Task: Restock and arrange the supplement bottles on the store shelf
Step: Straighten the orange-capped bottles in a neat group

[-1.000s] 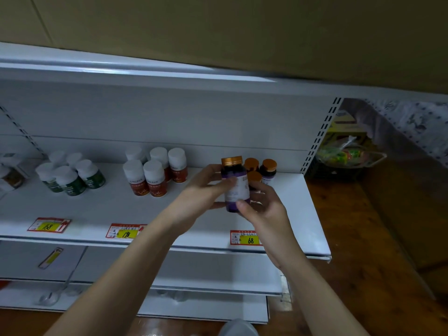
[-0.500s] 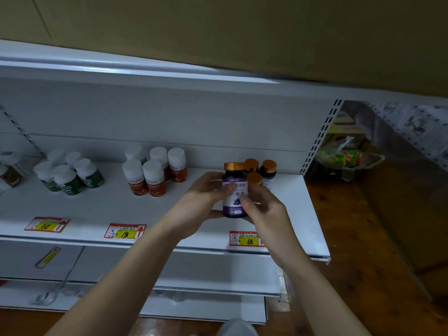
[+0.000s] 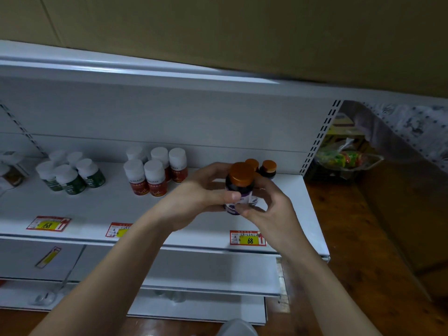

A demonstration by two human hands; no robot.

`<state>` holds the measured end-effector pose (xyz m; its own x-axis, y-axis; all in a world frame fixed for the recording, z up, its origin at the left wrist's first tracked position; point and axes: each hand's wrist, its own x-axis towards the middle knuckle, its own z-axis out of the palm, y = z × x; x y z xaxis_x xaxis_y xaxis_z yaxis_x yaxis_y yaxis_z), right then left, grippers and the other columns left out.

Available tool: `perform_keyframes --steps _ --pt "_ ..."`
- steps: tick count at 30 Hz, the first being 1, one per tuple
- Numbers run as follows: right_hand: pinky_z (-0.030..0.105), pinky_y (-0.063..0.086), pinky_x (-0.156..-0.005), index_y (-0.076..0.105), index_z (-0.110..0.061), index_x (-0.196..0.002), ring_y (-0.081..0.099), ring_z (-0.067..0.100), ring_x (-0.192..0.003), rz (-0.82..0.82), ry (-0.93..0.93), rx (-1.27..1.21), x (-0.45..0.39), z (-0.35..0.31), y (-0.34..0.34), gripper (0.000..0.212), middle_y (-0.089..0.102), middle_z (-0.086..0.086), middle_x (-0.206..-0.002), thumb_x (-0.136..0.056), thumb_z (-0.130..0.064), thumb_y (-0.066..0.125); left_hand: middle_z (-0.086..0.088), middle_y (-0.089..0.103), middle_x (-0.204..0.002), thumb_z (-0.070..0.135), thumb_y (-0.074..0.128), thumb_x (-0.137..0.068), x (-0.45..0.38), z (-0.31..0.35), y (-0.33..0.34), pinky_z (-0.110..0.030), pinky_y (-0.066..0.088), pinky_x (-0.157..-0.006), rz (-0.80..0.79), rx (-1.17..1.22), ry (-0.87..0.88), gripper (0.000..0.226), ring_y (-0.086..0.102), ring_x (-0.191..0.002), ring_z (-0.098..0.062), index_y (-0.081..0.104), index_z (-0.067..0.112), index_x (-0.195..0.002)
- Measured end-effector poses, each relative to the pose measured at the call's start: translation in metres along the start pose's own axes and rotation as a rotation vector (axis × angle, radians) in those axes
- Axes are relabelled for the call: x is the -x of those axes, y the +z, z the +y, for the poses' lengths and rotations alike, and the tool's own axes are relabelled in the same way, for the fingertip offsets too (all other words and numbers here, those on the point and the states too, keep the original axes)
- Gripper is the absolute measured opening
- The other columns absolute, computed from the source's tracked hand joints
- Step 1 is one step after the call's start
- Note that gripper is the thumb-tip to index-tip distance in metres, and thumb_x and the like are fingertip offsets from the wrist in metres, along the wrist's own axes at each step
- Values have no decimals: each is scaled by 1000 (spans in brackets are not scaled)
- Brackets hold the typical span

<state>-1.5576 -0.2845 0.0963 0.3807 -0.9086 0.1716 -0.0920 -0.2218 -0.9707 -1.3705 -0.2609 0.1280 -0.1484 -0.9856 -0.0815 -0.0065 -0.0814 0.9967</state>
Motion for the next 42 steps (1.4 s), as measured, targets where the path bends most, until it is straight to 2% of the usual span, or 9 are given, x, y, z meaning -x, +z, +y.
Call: perform_keyframes --steps 4,13,16,19,25,29,31,35,42 --pt "7 49 -82 56 -34 -109 58 -10 -105 -22 -78 2 -2 -8 -5 56 62 -36 -99 -74 2 82 6 68 -124 9 82 -67 4 8 -3 -35 49 -102 -43 -157 131 57 56 -127 -11 64 25 -119" --pt "10 50 -86 56 -41 -110 57 -12 -109 -18 -93 19 -1 -13 -8 60 60 -39 -106 -74 -1 82 6 66 -125 4 81 -68 13 14 2 -34 49 -102 -58 -130 193 59 54 -129 -11 62 22 -121" --pt "15 50 -94 58 -39 -121 58 -6 -113 -25 -73 49 2 -13 -10 57 64 -29 -112 -79 -8 81 4 63 -134 4 74 -81 15 16 2 -37 43 -110 -77 -147 186 58 53 -131 -13 55 19 -133" --pt "27 52 -100 56 -28 -133 61 2 -112 -38 -41 98 3 -16 -16 55 68 -16 -118 -84 -14 77 0 63 -134 0 62 -93 16 20 2 -48 52 -101 -94 -60 103 58 61 -123 -21 46 26 -142" --pt "34 61 -72 39 -47 -142 70 13 -104 -90 65 -80 4 -33 -17 65 63 -6 -129 -83 -37 66 -11 70 -115 18 58 -98 19 26 8 -43 61 -73 -28 -53 13 58 71 -97 -25 37 41 -147" --pt "36 58 -55 51 -38 -138 73 21 -75 -46 143 -56 3 -44 -16 44 73 2 -103 -94 -43 56 -15 73 -97 28 59 -98 19 35 13 -32 57 -59 43 -96 -55 42 69 -77 -24 50 25 -139" --pt "32 52 -50 64 -27 -122 65 21 -56 -11 217 -65 2 -50 -14 31 71 11 -86 -99 -44 51 -19 72 -93 36 56 -99 18 39 16 -30 55 -57 53 -141 -104 34 69 -73 -25 60 15 -126" --pt "26 42 -44 68 -10 -95 51 19 -41 51 415 -118 -4 -62 -10 48 69 16 -64 -99 -53 46 -19 72 -76 50 52 -97 15 45 24 -25 54 -54 80 -142 -227 54 68 -67 -29 66 -1 -108" --pt "24 43 -42 60 0 -112 49 19 -39 64 446 -113 -7 -69 -12 59 67 16 -59 -97 -55 46 -22 73 -77 55 52 -95 14 51 25 -26 56 -59 71 -128 -251 60 70 -69 -31 68 -2 -104"
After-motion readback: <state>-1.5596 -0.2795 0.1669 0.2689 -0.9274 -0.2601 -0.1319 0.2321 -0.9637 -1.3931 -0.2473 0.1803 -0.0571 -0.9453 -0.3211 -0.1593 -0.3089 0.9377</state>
